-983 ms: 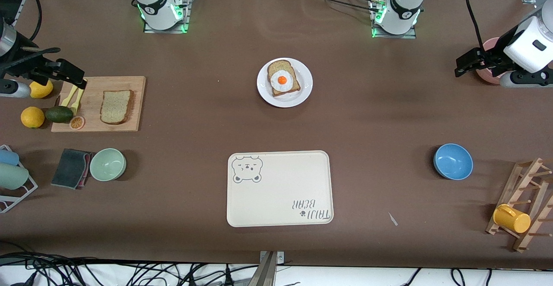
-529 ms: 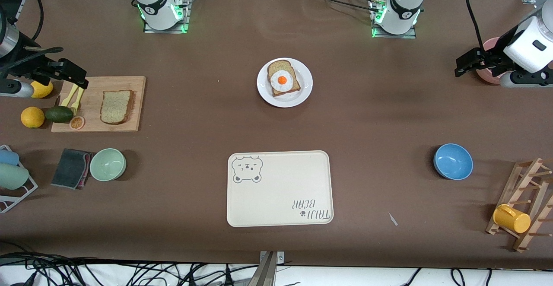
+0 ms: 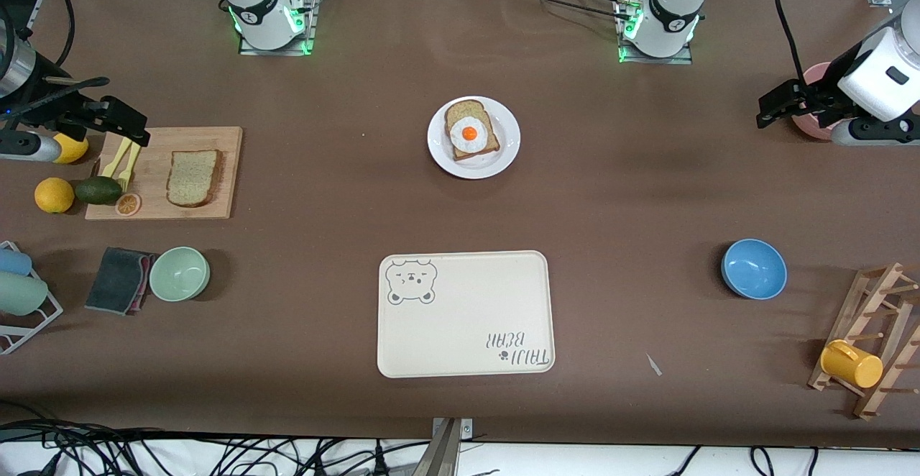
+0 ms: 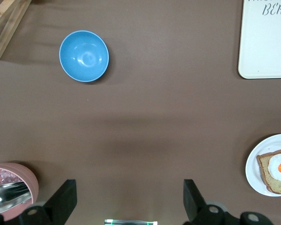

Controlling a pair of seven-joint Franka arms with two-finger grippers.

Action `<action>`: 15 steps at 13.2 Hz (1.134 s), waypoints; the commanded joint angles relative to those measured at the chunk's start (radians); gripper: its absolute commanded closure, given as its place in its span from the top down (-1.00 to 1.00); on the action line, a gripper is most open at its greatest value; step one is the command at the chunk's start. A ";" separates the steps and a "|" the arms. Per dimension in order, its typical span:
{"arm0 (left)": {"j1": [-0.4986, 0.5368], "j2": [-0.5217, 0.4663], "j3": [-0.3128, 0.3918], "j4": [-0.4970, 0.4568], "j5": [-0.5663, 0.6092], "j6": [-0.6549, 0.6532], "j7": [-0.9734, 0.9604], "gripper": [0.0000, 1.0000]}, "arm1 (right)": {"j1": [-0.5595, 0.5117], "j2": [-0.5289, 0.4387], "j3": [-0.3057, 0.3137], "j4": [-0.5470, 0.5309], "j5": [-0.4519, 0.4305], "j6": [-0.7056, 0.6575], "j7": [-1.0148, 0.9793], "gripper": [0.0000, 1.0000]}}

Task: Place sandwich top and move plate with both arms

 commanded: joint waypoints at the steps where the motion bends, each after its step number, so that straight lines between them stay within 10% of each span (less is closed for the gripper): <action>1: 0.000 -0.014 -0.001 -0.003 0.014 -0.014 0.018 1.00 | 0.004 -0.009 0.000 0.002 -0.013 -0.017 0.002 1.00; 15: 0.000 -0.014 0.000 -0.003 0.014 -0.014 0.018 1.00 | 0.004 -0.013 0.018 -0.159 -0.022 0.122 -0.005 0.98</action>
